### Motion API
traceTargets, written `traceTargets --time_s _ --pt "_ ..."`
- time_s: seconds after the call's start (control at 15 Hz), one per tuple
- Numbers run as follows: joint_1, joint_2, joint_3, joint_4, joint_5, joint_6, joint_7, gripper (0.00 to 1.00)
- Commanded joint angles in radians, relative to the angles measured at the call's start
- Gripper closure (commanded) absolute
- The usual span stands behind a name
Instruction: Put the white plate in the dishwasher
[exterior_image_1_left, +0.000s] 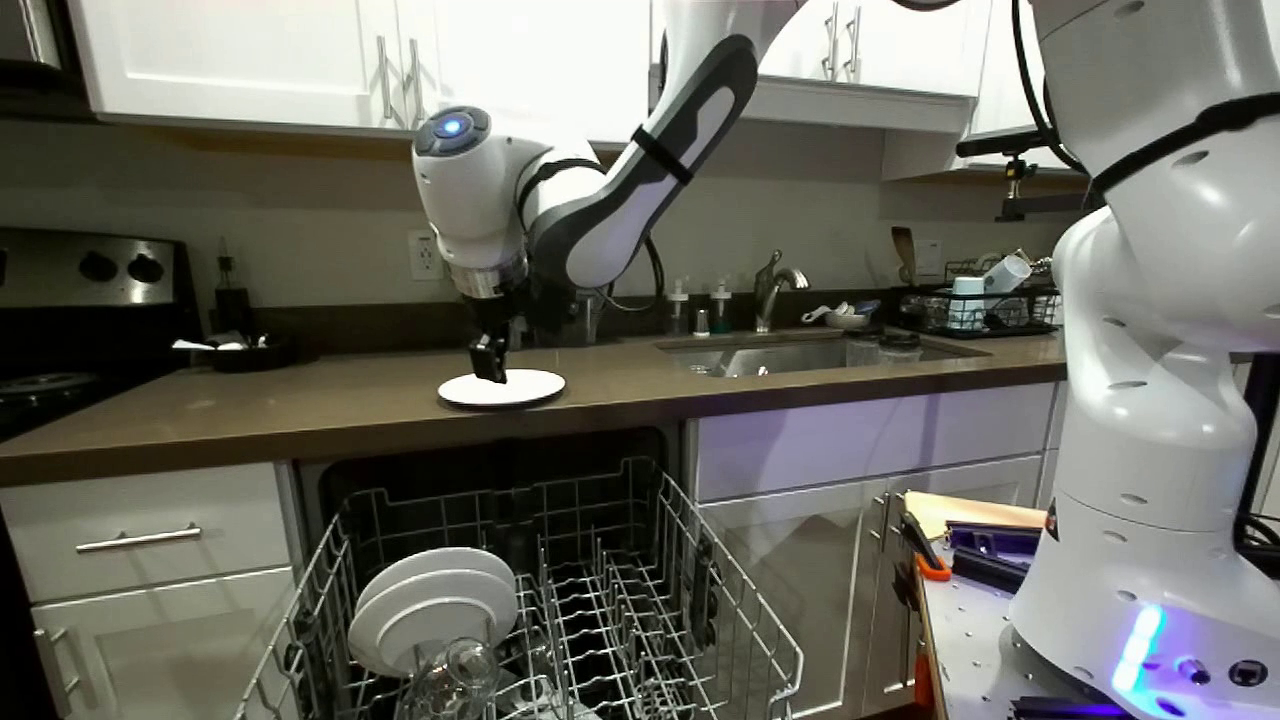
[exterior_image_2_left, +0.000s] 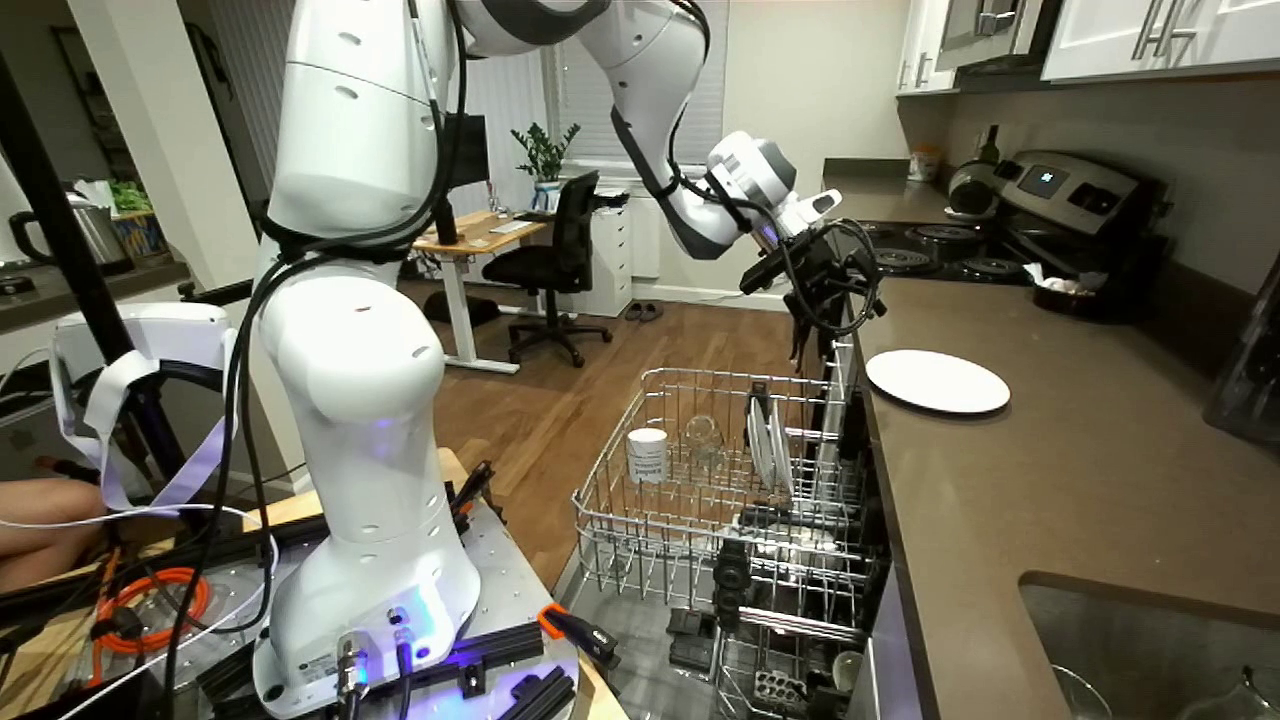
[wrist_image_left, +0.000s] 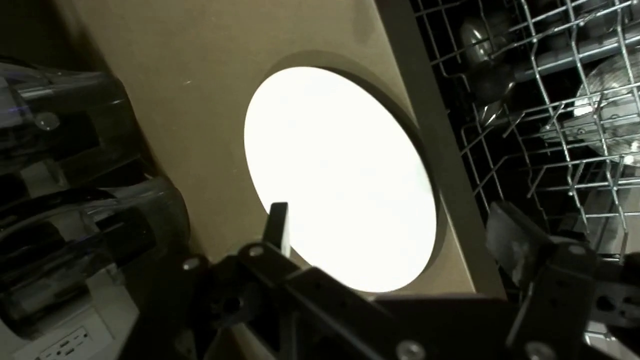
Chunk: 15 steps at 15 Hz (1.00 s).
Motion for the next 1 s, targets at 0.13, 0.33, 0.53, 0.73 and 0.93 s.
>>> traceTargets --time_s 0.13,0.33,0.53,0.73,0.93 --pt "0.01 0.042 -0.008 0.031 -0.28 0.004 0.084 0.0" --pt "-0.003 0.073 0.006 0.056 -0.354 -0.035 0.104 0.0" --pt "-0.008 0.102 0.022 0.079 -0.305 -0.119 0.067 0.0" --pt "-0.01 0.13 0.037 0.098 -0.273 -0.191 0.033 0.0" --pt "-0.015 0.153 0.051 0.118 -0.236 -0.221 -0.001 0.0"
